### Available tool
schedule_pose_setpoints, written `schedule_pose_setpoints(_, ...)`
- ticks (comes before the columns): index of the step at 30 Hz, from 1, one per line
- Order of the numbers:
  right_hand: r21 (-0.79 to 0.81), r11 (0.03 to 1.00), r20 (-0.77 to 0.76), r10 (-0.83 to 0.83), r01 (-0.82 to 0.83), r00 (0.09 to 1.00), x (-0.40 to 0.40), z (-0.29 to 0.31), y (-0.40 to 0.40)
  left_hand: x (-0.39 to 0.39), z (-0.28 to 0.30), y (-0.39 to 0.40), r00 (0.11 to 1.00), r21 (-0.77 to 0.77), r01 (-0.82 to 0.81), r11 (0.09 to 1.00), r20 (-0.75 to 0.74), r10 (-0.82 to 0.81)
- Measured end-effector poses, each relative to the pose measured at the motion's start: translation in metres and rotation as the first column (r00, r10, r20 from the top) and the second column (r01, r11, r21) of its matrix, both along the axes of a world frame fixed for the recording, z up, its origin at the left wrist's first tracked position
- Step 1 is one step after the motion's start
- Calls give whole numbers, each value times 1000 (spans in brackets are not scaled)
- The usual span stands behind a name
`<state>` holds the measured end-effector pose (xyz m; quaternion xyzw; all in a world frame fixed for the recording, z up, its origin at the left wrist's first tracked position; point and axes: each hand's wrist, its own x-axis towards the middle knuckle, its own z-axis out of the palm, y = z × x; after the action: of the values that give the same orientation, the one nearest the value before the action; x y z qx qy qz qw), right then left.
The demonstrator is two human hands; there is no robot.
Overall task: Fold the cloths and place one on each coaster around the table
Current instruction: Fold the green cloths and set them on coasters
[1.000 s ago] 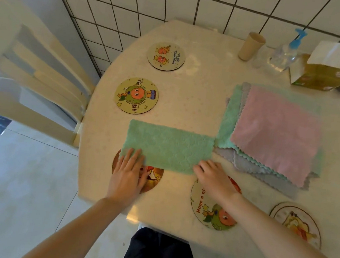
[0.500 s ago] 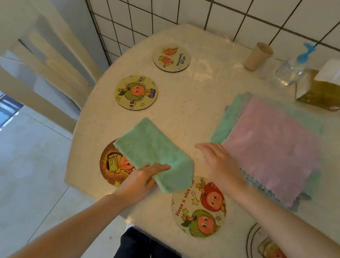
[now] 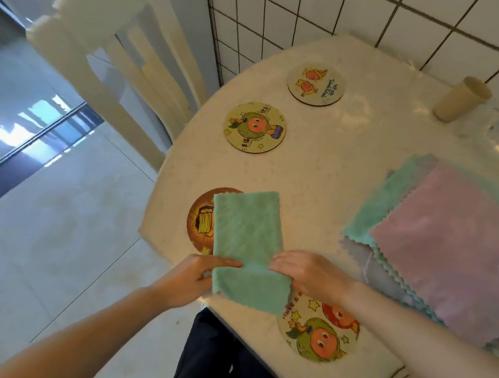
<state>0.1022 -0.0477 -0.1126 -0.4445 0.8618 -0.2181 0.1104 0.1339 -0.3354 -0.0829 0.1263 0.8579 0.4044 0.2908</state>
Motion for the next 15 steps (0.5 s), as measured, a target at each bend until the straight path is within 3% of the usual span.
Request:
schedule_pose_setpoints(1,-11,999,55,-30,30,998,-1,1,-1,2,0,-2,999,-8,-31,999,8,31)
schedule_pose_setpoints(3,-19,978,308,-191,206,932,-6,9,-4,1,-4,-3,989,-17,-135,991,55,136)
schedule_pose_setpoints(5,-39,892,585,-345,450,734,-13,17,-11,-9,-9,-1,960,-36,-269,962,75,271)
schedule_pose_setpoints(7,-45,757,734,-417,652,536,-24,23,-23,-30,-6,7,897,-23,-422,906,137,421)
schedule_pose_setpoints(11,101,530,661,-668,842,341,-50,18,-49,-74,-1,20,668,41,-722,691,304,680)
schedule_pose_setpoints(13,154,460,618,-735,874,278,-61,15,-58,-85,-7,20,636,-6,-752,659,261,727)
schedule_pose_setpoints(15,181,440,564,-779,880,274,-68,12,-65,-89,-15,18,644,-71,-738,671,225,731)
